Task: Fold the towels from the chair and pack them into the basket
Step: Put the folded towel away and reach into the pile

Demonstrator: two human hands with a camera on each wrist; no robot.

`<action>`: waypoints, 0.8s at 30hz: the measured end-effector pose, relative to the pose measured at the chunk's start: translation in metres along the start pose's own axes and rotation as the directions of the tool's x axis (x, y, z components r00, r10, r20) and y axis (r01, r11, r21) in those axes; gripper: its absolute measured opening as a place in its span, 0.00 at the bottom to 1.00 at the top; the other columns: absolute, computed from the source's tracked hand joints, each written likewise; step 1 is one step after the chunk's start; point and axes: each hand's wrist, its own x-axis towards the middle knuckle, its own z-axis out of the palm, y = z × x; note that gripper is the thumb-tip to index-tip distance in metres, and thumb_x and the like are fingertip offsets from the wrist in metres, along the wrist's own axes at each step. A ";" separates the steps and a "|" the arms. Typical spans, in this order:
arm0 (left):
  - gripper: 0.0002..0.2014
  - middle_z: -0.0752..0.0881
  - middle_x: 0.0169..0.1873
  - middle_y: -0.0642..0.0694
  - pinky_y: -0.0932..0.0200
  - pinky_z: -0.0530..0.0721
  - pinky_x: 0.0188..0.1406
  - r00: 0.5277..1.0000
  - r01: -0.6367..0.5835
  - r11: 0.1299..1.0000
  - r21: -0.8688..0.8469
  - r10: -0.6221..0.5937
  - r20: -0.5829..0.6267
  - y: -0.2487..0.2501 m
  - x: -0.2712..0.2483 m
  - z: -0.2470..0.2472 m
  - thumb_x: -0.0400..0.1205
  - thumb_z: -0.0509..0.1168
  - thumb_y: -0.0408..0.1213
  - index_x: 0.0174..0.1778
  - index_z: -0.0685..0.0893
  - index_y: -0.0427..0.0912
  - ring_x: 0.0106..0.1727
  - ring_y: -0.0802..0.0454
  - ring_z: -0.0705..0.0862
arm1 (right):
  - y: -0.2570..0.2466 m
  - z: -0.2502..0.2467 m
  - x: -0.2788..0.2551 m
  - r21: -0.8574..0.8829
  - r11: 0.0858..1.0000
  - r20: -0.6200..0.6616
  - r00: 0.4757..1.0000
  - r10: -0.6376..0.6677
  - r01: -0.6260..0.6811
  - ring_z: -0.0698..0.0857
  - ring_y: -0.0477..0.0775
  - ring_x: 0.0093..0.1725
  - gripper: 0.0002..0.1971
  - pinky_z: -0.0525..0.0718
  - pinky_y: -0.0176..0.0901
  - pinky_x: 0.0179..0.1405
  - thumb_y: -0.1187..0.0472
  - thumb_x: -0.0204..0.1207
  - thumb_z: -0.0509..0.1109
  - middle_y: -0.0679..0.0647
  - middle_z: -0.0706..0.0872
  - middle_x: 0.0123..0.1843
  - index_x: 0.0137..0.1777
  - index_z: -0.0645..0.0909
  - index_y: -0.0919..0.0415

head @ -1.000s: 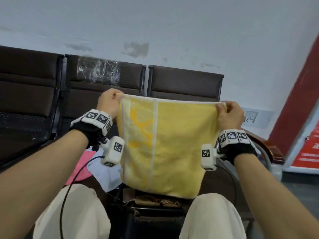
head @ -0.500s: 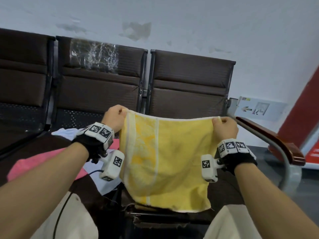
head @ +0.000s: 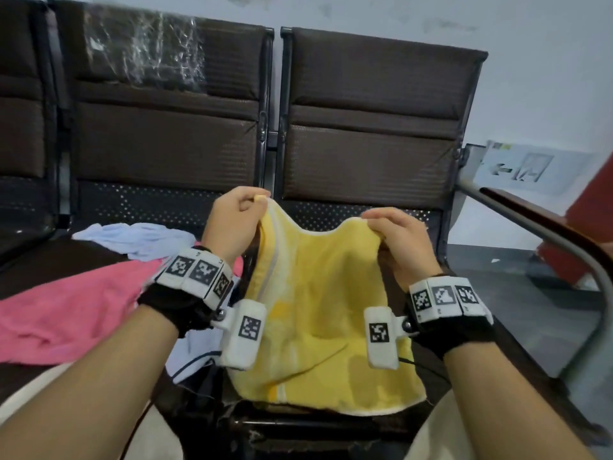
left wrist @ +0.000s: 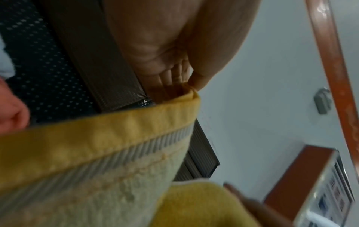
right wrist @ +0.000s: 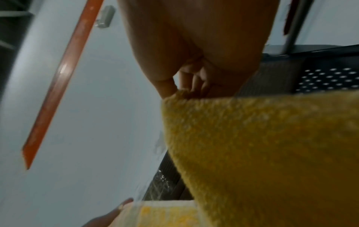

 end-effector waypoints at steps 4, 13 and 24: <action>0.07 0.88 0.35 0.47 0.52 0.83 0.35 0.993 -0.087 0.994 0.073 0.081 0.080 0.001 -0.011 0.012 0.81 0.64 0.39 0.45 0.88 0.53 0.36 0.53 0.85 | -0.009 0.011 -0.017 0.052 0.999 0.302 0.953 -0.031 0.016 0.84 0.43 0.29 0.09 0.82 0.38 0.27 0.66 0.76 0.68 0.48 0.88 0.33 0.43 0.90 0.58; 0.07 0.89 0.38 0.46 0.36 0.86 0.51 0.973 -0.043 0.998 0.033 0.035 0.229 -0.001 -0.030 0.030 0.79 0.68 0.36 0.46 0.90 0.52 0.44 0.45 0.88 | -0.009 0.011 -0.031 -0.355 0.871 0.458 0.875 -0.156 0.341 0.89 0.52 0.43 0.06 0.87 0.49 0.47 0.68 0.77 0.69 0.53 0.90 0.40 0.46 0.87 0.58; 0.08 0.91 0.43 0.43 0.53 0.90 0.45 0.942 0.060 0.996 -0.061 -0.036 0.334 0.005 -0.046 0.034 0.81 0.67 0.33 0.52 0.89 0.44 0.47 0.48 0.91 | -0.007 0.034 -0.033 -0.296 0.842 0.355 0.870 -0.341 0.451 0.87 0.48 0.40 0.04 0.86 0.43 0.42 0.56 0.73 0.76 0.49 0.89 0.38 0.40 0.86 0.53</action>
